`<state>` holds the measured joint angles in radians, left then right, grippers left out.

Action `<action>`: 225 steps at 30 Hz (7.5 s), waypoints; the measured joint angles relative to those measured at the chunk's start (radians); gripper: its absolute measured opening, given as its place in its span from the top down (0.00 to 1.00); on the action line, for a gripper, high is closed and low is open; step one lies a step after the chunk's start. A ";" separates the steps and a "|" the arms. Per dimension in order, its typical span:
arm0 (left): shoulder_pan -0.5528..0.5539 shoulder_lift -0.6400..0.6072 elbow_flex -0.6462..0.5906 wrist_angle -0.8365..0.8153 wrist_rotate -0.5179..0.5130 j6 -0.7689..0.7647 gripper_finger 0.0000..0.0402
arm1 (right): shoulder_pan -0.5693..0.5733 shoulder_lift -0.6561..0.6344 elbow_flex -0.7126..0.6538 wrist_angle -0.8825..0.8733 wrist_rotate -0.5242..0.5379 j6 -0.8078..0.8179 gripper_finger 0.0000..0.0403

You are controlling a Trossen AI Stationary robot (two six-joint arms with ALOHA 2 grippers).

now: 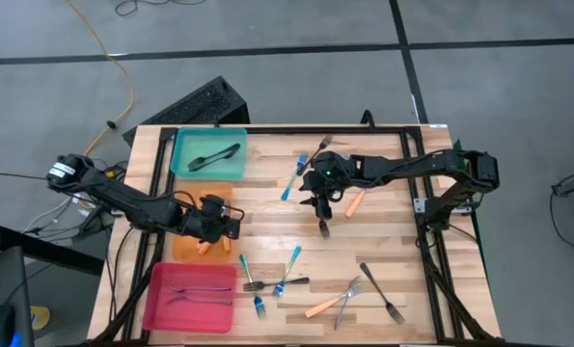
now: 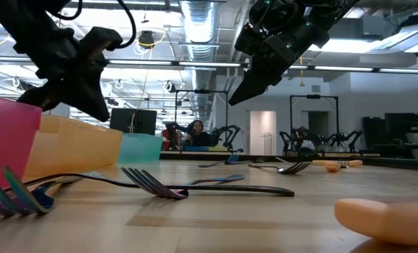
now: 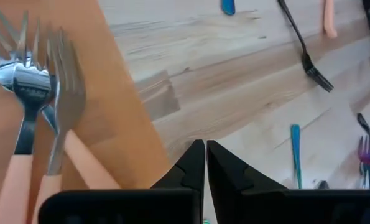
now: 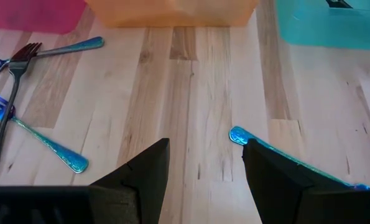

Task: Sort silverware by color (type)
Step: Put the black fork into the blue bin

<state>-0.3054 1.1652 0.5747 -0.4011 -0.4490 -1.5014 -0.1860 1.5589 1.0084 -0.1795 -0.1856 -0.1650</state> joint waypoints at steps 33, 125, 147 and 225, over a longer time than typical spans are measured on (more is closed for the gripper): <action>0.000 -0.002 0.196 -0.271 -0.137 0.112 1.00 | -0.004 0.000 0.000 -0.005 0.002 -0.021 0.45; 0.073 -0.002 0.185 0.172 -0.380 0.721 0.64 | -0.393 0.236 0.194 -0.259 0.165 -0.771 0.45; 0.082 -0.002 0.185 0.172 -0.387 0.721 0.64 | -0.417 0.527 0.554 -0.523 0.132 -1.012 0.45; 0.123 -0.002 0.185 0.149 -0.384 0.721 0.64 | -0.440 0.471 0.554 -0.714 0.112 -0.782 0.94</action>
<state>-0.1825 1.1633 0.7601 -0.2521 -0.8333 -0.7800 -0.6258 2.0297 1.5623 -0.8937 -0.0737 -0.9468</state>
